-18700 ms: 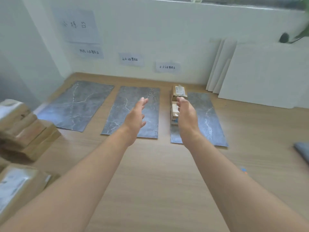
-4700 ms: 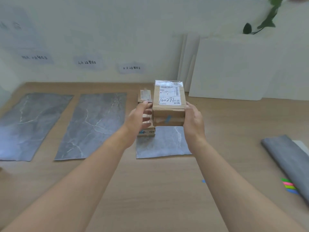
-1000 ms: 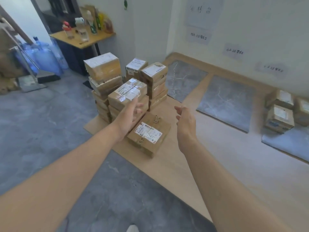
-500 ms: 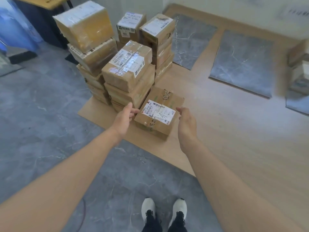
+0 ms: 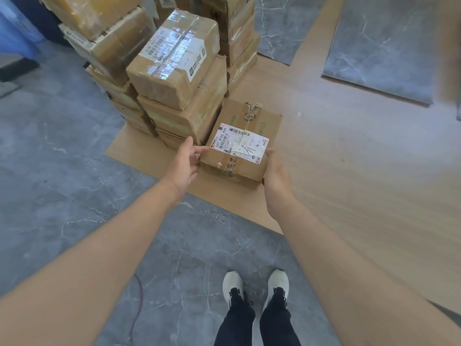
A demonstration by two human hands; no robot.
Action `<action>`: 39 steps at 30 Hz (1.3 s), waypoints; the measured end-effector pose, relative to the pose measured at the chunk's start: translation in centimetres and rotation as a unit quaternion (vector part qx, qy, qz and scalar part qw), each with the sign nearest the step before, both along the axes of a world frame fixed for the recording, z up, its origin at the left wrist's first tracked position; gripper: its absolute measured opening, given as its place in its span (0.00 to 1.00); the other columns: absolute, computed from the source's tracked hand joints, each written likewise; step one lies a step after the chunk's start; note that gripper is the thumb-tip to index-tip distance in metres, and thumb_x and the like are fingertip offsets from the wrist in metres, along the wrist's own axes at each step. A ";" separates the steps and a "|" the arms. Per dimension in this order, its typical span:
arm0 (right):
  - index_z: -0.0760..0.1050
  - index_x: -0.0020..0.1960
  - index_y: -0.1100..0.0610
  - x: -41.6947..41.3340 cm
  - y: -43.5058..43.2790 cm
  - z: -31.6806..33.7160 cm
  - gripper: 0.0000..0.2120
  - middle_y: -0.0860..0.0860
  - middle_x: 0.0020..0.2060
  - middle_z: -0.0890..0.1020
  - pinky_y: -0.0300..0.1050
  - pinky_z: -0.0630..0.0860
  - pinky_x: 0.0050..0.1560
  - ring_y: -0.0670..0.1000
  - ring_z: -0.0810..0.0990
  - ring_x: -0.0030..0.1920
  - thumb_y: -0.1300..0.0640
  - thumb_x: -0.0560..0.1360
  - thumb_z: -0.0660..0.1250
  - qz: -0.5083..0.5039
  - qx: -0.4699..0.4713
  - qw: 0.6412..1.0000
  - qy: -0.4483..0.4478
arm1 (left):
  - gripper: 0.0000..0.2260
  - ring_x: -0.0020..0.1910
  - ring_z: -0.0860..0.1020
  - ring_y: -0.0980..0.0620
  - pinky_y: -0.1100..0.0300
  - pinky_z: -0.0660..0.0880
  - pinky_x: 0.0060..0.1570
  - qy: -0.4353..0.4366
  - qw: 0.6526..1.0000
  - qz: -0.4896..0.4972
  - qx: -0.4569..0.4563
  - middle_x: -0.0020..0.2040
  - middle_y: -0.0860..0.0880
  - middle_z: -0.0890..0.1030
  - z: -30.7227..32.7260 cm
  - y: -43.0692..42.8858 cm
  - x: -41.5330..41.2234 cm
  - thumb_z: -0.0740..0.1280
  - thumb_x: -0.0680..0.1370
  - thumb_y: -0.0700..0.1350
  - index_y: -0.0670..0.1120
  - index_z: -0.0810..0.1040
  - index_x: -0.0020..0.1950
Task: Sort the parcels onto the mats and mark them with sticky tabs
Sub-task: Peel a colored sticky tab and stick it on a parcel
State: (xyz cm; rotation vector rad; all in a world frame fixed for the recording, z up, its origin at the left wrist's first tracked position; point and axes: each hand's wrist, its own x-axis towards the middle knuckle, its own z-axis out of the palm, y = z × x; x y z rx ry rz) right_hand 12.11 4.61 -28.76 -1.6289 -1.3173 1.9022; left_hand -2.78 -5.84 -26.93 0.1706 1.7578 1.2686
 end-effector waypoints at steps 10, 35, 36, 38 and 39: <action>0.80 0.59 0.49 5.4 1.2 2.7 0.25 0.44 0.55 0.85 0.48 0.72 0.62 0.50 0.79 0.60 0.40 0.72 0.53 -0.051 0.029 0.998 -0.001 | 0.29 0.60 0.77 0.50 0.55 0.70 0.65 -0.008 1.000 -0.020 0.002 0.52 0.49 0.77 0.9 3.1 3.8 0.51 0.84 0.61 0.41 0.69 0.74; 0.79 0.59 0.48 38.8 14.0 3.7 0.25 0.45 0.54 0.85 0.54 0.76 0.63 0.50 0.81 0.58 0.37 0.71 0.56 -0.186 0.076 0.980 0.000 | 0.27 0.49 0.82 0.51 0.59 0.79 0.52 -0.004 0.991 -0.136 0.005 0.50 0.48 0.84 2.2 20.5 35.9 0.53 0.84 0.60 0.38 0.79 0.57; 0.79 0.59 0.48 40.1 14.6 3.5 0.22 0.44 0.54 0.84 0.50 0.76 0.60 0.49 0.80 0.57 0.39 0.75 0.56 -0.182 0.078 0.980 0.000 | 0.26 0.47 0.82 0.52 0.59 0.79 0.52 -0.004 0.991 -0.136 0.008 0.46 0.50 0.84 2.1 21.0 37.2 0.53 0.84 0.59 0.40 0.80 0.53; 0.79 0.60 0.49 42.3 16.0 3.0 0.17 0.44 0.54 0.84 0.46 0.73 0.55 0.48 0.80 0.57 0.45 0.81 0.56 -0.178 0.081 0.981 0.001 | 0.24 0.47 0.82 0.52 0.59 0.79 0.54 -0.007 0.992 -0.125 0.011 0.42 0.52 0.84 1.7 22.1 39.3 0.53 0.85 0.58 0.43 0.80 0.48; 0.79 0.60 0.49 43.1 16.6 2.7 0.16 0.45 0.54 0.84 0.44 0.73 0.54 0.48 0.79 0.57 0.46 0.82 0.56 -0.177 0.083 0.981 0.001 | 0.24 0.47 0.82 0.51 0.58 0.79 0.55 -0.009 0.993 -0.121 0.011 0.43 0.52 0.84 1.5 22.5 40.1 0.53 0.85 0.58 0.43 0.80 0.48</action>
